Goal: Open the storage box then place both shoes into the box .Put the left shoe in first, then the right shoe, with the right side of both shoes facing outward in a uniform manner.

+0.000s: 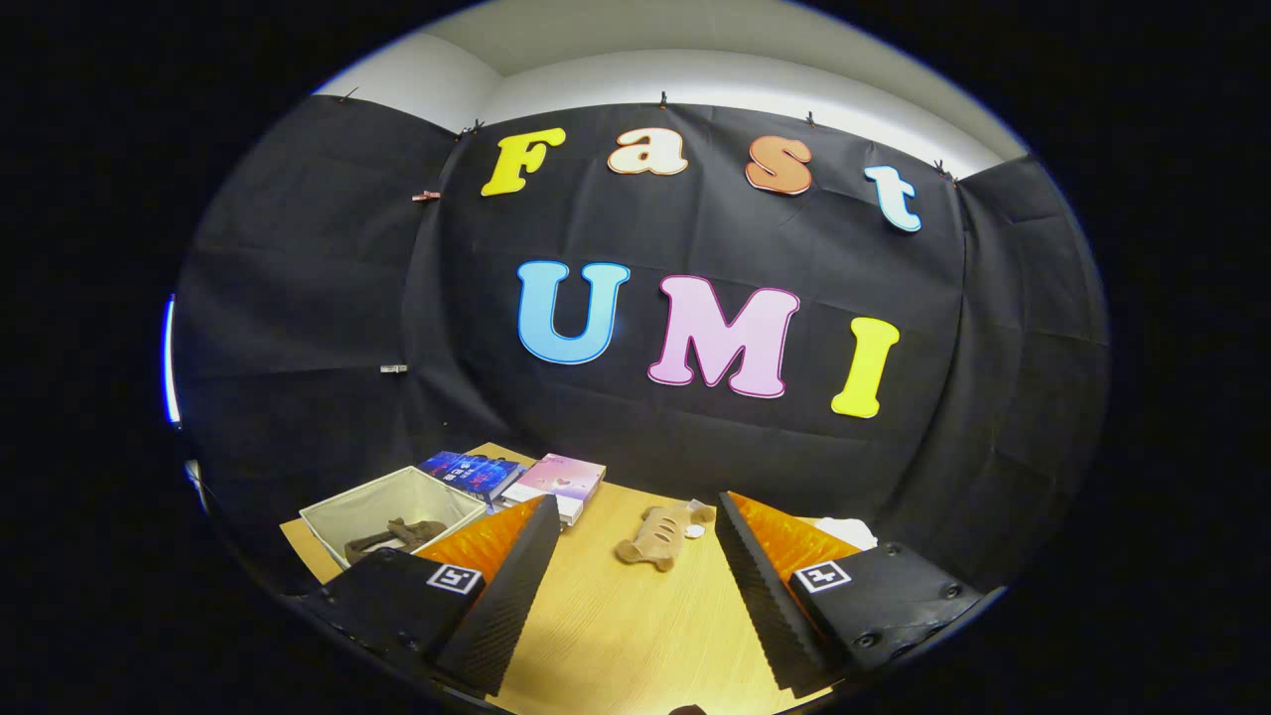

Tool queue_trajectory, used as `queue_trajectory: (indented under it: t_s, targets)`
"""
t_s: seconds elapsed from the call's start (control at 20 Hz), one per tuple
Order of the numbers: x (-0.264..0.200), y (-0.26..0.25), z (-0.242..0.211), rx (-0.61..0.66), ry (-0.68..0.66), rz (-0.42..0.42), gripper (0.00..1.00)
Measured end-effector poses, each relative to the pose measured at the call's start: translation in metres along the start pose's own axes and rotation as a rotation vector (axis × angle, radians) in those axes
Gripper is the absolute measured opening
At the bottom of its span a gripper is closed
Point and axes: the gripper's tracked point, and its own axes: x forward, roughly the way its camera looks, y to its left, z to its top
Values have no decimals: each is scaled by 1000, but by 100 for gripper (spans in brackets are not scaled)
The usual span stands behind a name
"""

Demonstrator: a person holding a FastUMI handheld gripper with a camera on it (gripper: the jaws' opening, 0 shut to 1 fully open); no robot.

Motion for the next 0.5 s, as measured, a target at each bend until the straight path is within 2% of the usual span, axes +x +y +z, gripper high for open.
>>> queue_trajectory:
  t_s: [0.5]
  targets:
    - [-11, 10, -5, -8, 9, 62, 98]
